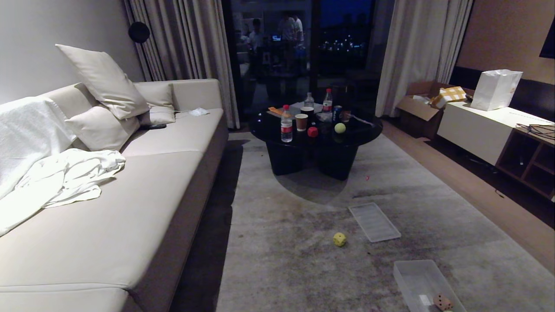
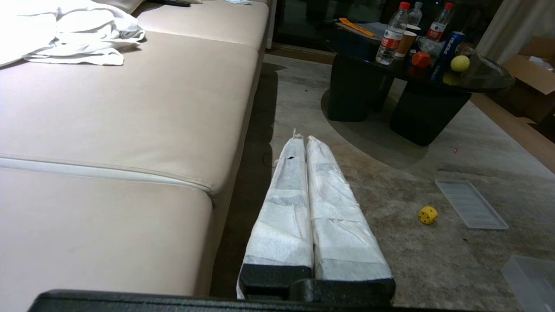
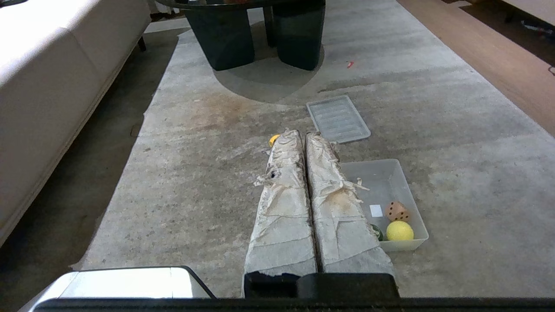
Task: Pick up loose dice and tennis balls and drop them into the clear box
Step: Find toys out of the box
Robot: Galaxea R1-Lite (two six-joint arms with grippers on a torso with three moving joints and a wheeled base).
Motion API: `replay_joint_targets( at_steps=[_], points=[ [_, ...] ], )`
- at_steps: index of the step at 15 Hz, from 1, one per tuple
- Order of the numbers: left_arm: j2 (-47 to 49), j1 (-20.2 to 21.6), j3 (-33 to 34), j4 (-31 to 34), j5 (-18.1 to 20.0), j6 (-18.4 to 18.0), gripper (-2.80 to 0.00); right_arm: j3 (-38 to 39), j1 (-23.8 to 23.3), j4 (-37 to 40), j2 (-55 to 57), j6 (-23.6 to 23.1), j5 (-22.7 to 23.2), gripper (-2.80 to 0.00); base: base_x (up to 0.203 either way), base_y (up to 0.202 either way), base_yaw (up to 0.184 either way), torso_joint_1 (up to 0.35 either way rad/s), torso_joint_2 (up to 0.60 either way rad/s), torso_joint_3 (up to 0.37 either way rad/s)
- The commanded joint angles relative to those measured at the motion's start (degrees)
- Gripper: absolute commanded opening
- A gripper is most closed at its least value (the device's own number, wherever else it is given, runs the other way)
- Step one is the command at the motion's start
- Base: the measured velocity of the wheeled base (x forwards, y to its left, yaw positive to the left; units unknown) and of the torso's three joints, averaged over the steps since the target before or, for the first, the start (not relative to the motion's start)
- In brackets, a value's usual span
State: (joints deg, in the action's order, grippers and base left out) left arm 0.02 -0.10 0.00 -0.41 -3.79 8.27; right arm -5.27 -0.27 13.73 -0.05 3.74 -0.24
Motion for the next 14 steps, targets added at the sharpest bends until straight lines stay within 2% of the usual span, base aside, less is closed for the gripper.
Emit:
replay_joint_targets(
  at_steps=[1,14],
  points=[
    [0.0,0.0,0.0,0.0,0.0,0.1,-2.8,0.0,0.0,0.1,0.0,0.0,0.0,-2.8,0.0,0.0,0.0,0.0,0.0,0.0],
    [0.0,0.0,0.0,0.0,0.0,0.3,-2.8,0.0,0.0,0.1,0.0,0.0,0.0,-2.8,0.006,0.0,0.0,0.0,0.0,0.0]
  ],
)
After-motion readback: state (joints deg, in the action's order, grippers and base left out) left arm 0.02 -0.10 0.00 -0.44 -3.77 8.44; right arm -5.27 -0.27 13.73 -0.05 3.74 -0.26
